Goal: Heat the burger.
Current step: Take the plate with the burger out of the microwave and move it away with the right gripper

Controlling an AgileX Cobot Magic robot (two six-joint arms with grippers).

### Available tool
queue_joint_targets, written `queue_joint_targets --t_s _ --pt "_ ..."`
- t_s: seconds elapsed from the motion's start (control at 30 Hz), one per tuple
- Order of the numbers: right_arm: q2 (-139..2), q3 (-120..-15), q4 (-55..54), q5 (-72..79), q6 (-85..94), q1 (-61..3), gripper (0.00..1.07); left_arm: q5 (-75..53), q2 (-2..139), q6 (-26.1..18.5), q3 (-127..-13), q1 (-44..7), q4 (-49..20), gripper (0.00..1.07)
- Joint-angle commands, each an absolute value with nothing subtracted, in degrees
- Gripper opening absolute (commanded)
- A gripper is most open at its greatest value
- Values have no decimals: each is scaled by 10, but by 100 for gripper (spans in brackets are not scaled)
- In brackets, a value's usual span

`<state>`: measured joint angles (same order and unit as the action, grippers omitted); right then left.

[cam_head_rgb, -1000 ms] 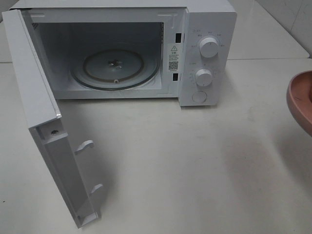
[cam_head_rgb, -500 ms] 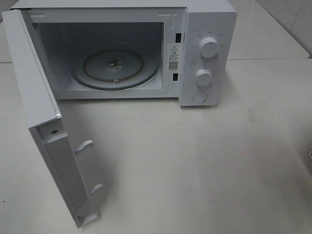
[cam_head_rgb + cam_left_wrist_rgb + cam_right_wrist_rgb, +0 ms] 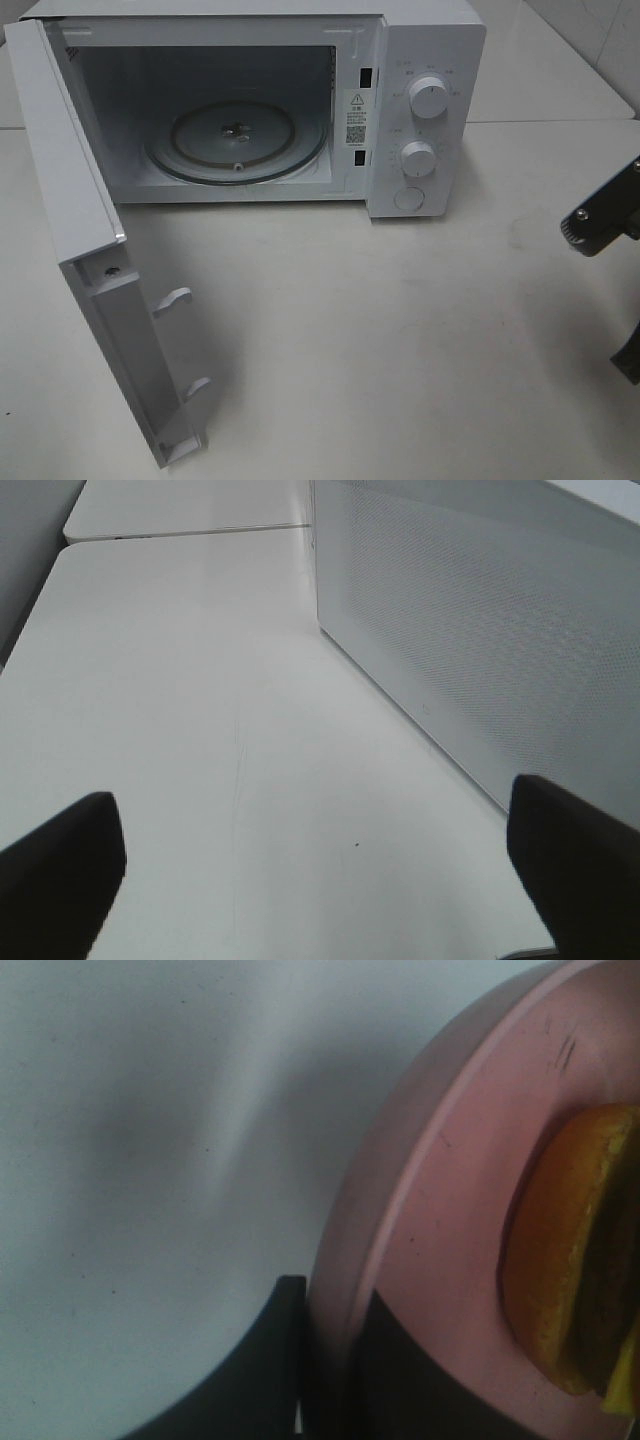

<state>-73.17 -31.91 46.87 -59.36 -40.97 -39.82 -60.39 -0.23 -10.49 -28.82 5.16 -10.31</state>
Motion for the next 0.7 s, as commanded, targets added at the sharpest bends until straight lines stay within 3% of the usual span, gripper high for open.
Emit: queue_joint_targets --t_s 0.03,0.2,0.7 --pt "-757 -336 509 -621 -449 -394 3 -598 -14 -103 -287 54 -104 98" --pt "-810 -360 509 -621 -504 -391 4 -598 -14 -103 -287 54 -104 98" --pt "-945 -366 518 -551 -574 -284 6 -598 -14 -103 -287 54 -104 98"
